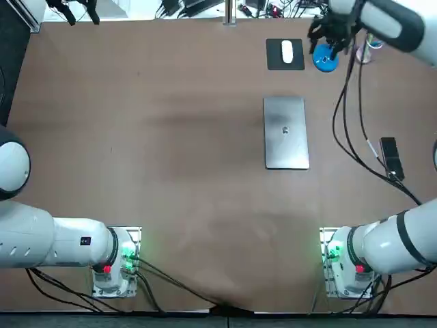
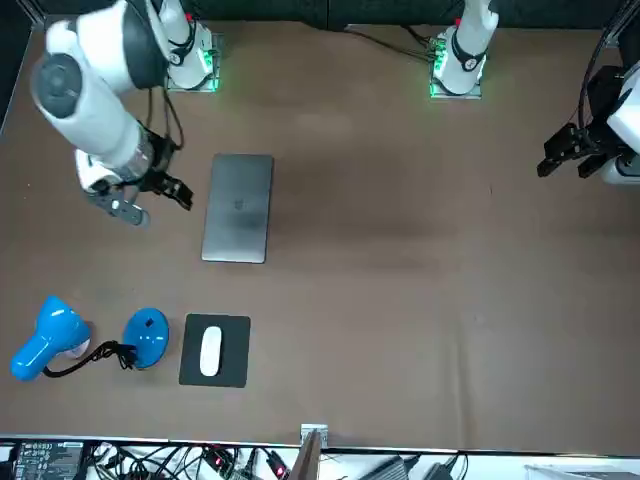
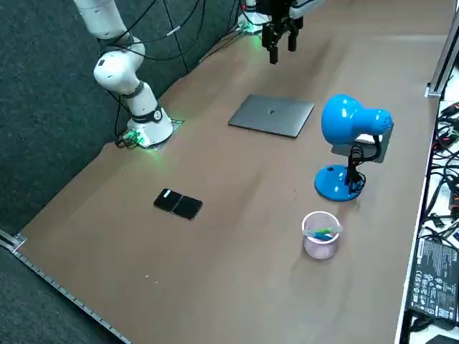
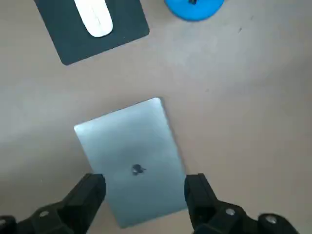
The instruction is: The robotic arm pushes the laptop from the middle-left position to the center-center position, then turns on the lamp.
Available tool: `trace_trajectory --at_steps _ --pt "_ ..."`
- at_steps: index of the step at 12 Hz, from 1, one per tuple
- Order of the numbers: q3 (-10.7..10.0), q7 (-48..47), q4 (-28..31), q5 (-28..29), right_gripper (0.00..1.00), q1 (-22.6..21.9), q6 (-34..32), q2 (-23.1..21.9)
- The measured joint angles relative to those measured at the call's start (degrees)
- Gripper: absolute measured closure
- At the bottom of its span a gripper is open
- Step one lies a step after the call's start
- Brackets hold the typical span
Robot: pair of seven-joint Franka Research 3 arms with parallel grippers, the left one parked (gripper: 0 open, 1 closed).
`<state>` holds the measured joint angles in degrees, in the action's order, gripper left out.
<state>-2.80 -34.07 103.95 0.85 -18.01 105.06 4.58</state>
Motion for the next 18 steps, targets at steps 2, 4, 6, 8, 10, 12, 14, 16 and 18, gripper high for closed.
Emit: trace_trajectory --at_steps 2,4,6,8,10,12,14,16,18 --pt "0.03 -11.62 1.03 0.0 0.0 -3.81 4.45 3.06" --pt "0.02 -19.14 1.21 0.0 0.0 -6.23 7.0 5.45" --pt "0.03 -27.37 1.32 0.01 0.0 -9.25 10.17 8.26" --pt "0.06 -36.05 1.39 0.01 0.0 -12.64 14.03 11.42" --pt "0.06 -44.61 1.38 0.01 0.0 -15.56 17.44 14.35" --pt "0.05 -52.58 1.37 0.0 0.0 -17.23 19.89 16.6" --pt "0.03 -59.82 1.37 0.0 0.0 -18.21 21.76 18.44" --pt "0.03 -67.54 1.38 0.0 0.0 -19.12 23.4 20.24" --pt "0.01 -75.57 1.38 0.0 0.0 -19.7 25.11 21.97"
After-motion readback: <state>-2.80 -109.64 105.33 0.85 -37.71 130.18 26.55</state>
